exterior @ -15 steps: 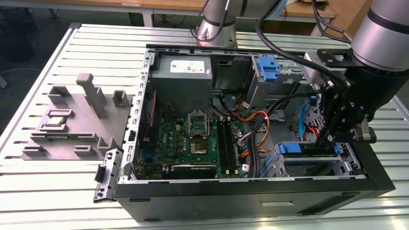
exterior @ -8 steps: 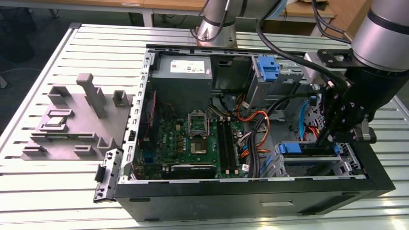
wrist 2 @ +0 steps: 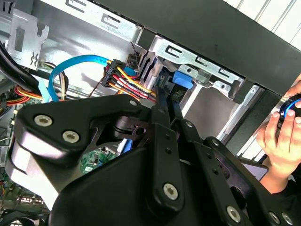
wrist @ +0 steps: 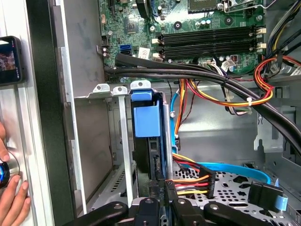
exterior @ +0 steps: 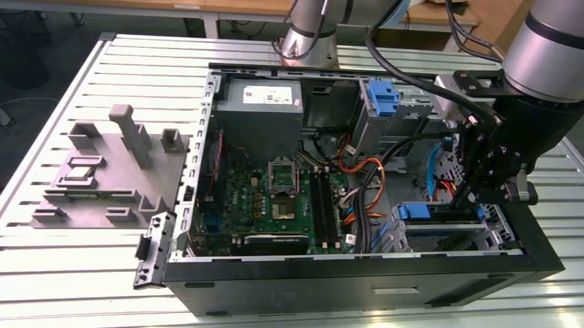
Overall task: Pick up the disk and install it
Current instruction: 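Insert the first disk wire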
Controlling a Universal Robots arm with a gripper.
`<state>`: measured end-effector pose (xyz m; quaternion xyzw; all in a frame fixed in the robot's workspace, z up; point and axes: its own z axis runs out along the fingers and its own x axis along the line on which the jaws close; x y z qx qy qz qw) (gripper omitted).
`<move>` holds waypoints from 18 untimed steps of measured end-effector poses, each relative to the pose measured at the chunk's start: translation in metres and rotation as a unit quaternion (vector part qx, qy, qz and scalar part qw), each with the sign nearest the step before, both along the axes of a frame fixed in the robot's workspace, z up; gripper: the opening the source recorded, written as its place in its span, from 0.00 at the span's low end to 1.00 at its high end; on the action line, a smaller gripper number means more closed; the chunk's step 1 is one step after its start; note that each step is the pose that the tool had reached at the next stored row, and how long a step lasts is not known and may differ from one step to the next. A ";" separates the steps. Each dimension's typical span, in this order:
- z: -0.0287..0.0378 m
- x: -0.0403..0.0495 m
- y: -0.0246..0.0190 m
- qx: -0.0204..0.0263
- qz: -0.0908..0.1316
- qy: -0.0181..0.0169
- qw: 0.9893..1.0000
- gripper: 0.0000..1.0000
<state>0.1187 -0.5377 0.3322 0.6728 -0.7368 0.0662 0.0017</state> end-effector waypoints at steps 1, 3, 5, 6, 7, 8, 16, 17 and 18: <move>0.0001 0.0000 0.0001 0.000 0.000 0.000 1.000 0.17; 0.0004 0.0000 -0.0001 0.000 0.000 0.000 1.000 0.17; 0.0003 -0.0002 -0.0002 0.000 0.000 0.000 1.000 0.17; 0.0003 -0.0005 -0.0002 0.000 0.000 0.000 1.000 0.17; 0.0003 -0.0010 -0.0004 0.000 0.000 0.000 1.000 0.17; 0.0003 -0.0011 -0.0006 0.000 0.000 0.000 1.000 0.17; 0.0000 -0.0004 -0.0010 0.001 0.000 0.000 1.000 0.17; -0.0001 -0.0004 -0.0011 0.001 0.000 0.000 1.000 0.17; -0.0004 -0.0004 -0.0012 0.001 0.000 0.000 1.000 0.17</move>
